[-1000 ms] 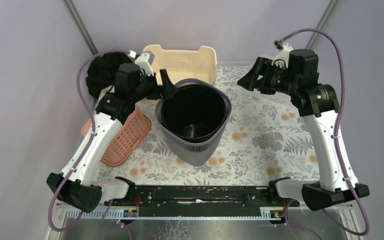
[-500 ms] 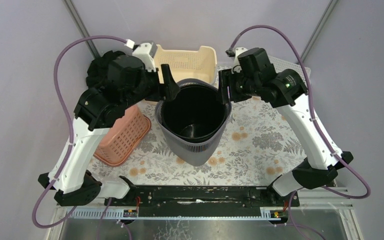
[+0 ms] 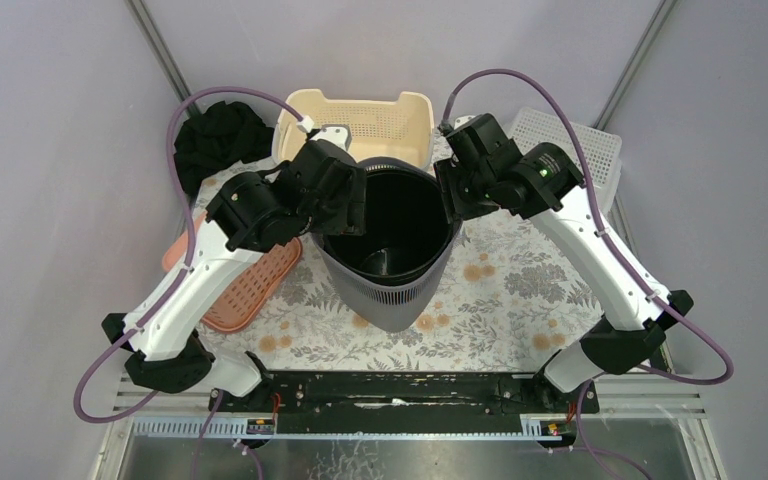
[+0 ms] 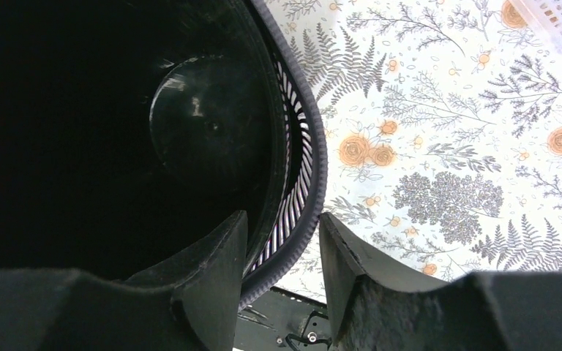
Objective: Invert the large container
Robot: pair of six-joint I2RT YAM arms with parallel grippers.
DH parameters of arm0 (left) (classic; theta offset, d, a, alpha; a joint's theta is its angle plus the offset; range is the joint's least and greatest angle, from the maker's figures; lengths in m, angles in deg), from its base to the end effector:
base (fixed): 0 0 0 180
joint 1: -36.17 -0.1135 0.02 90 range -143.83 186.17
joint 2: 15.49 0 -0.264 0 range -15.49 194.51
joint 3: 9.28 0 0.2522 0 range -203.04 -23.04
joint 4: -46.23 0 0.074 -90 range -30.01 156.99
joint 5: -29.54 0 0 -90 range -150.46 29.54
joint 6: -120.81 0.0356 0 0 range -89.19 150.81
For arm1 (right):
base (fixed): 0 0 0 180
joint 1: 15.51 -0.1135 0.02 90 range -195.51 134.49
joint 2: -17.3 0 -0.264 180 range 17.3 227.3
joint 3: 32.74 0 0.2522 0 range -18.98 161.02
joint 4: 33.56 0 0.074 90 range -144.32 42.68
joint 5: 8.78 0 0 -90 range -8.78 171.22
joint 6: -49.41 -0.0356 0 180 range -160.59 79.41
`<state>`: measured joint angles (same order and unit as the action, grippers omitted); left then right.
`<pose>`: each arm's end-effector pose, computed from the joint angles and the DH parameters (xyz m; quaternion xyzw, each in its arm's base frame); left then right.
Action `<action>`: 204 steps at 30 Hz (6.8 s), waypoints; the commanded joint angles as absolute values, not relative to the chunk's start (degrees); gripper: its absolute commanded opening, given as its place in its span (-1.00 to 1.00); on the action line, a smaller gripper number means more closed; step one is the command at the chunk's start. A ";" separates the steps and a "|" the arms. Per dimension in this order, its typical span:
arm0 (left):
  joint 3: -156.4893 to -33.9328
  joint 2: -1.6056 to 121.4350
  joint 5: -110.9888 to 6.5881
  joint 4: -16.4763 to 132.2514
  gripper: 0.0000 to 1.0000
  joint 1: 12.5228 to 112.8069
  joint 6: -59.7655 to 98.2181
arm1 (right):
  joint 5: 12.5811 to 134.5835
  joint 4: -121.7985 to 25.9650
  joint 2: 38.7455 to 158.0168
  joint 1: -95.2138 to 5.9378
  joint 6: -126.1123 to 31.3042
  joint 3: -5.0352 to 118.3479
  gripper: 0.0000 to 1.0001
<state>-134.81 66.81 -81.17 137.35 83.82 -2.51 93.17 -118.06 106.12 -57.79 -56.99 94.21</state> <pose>0.1712 -0.1691 0.4683 0.0504 0.9189 -0.1019 0.3777 0.2181 0.1883 0.4544 -0.1691 0.9086 0.0969 0.3695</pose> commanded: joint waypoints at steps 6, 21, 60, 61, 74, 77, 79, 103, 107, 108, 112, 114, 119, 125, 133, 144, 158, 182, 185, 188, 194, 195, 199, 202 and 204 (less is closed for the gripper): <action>-134.60 67.05 -87.04 140.37 0.49 84.16 -5.23 | 93.56 -113.98 104.58 -58.31 -56.88 93.01 -0.13; -131.10 67.32 -89.38 141.00 0.48 84.09 -6.28 | 93.57 -112.84 102.81 -58.29 -56.49 92.83 -0.03; -127.72 70.95 -92.10 139.66 0.41 83.30 -5.40 | 94.05 -111.09 106.85 -58.64 -55.85 89.00 -0.32; -127.27 70.91 -92.01 139.58 0.38 83.20 -5.40 | 94.01 -110.80 106.85 -58.62 -55.88 88.74 -0.33; -121.48 70.88 -89.54 134.81 -0.28 80.88 -3.92 | 93.04 -109.77 108.50 -58.64 -56.15 86.59 -0.44; -120.50 70.34 -88.69 132.87 -0.43 79.51 -3.09 | 92.46 -109.26 109.50 -58.58 -56.03 86.28 -0.60; -120.96 70.24 -88.33 131.87 -0.52 78.80 -2.55 | 92.39 -109.20 110.02 -58.58 -55.99 87.04 -0.81; -150.28 72.20 -70.67 120.03 -1.00 75.74 7.57 | 93.49 -98.34 101.50 -58.05 -53.72 102.59 -1.00; -146.92 66.01 -68.84 110.76 -1.00 75.82 10.06 | 93.42 -89.91 94.85 -58.03 -52.30 97.95 -1.00; -147.49 65.35 -68.01 109.68 -1.00 75.81 10.54 | 93.34 -89.08 93.89 -58.04 -52.00 97.76 -1.00; -149.75 64.72 -61.58 105.07 -1.00 75.98 11.99 | 93.11 -82.71 90.02 -58.05 -50.90 96.25 -1.00; -150.65 65.07 -59.27 102.76 -1.00 76.19 12.53 | 93.82 -80.04 87.93 -58.05 -50.41 95.12 -1.00; -152.14 66.53 -56.59 97.26 -1.00 77.46 14.09 | 96.79 -75.90 83.75 -58.05 -48.59 93.81 -1.00; -154.47 70.86 -54.77 92.75 -0.98 79.47 15.31 | 100.47 -73.38 80.35 -58.05 -46.60 92.81 -1.00; -159.55 80.43 -54.60 90.47 -0.97 82.78 15.56 | 114.23 -83.12 79.51 -58.00 -45.03 97.97 -1.00; -166.52 92.90 -52.09 97.20 -0.93 85.82 9.69 | 133.47 -104.00 79.97 -58.03 -57.45 93.23 -1.00; -154.22 91.91 -52.96 108.73 -0.81 91.02 6.81 | 124.11 -111.77 66.88 -58.05 -73.74 62.73 -1.00; -152.29 82.95 -59.24 110.08 1.00 91.03 11.78 | 118.22 -115.53 66.53 -58.04 -74.21 65.03 0.38; -144.91 74.88 -67.98 111.91 1.00 91.02 9.56 | 116.97 -114.36 67.89 -58.01 -72.63 66.91 0.39; -128.52 63.28 -75.60 111.95 1.00 91.07 3.58 | 114.85 -113.27 69.42 -58.05 -70.73 68.90 0.40; -103.38 42.24 -83.51 113.03 0.93 91.09 -7.59 | 109.30 -109.66 72.67 -58.05 -68.02 69.72 0.40; -101.18 40.90 -83.83 113.53 0.92 91.02 -8.62 | 108.82 -108.90 72.93 -57.98 -67.61 69.53 0.40; -94.23 40.63 -84.79 110.89 0.79 91.02 -10.56 | 105.57 -107.02 74.17 -57.98 -66.67 69.56 0.40; -89.74 43.61 -84.88 105.42 0.66 91.04 -10.42 | 105.36 -107.22 74.43 -58.05 -66.39 70.21 0.41; -86.93 46.42 -84.28 101.06 0.61 90.62 -10.15 | 105.79 -107.94 74.03 -58.03 -66.49 70.84 0.41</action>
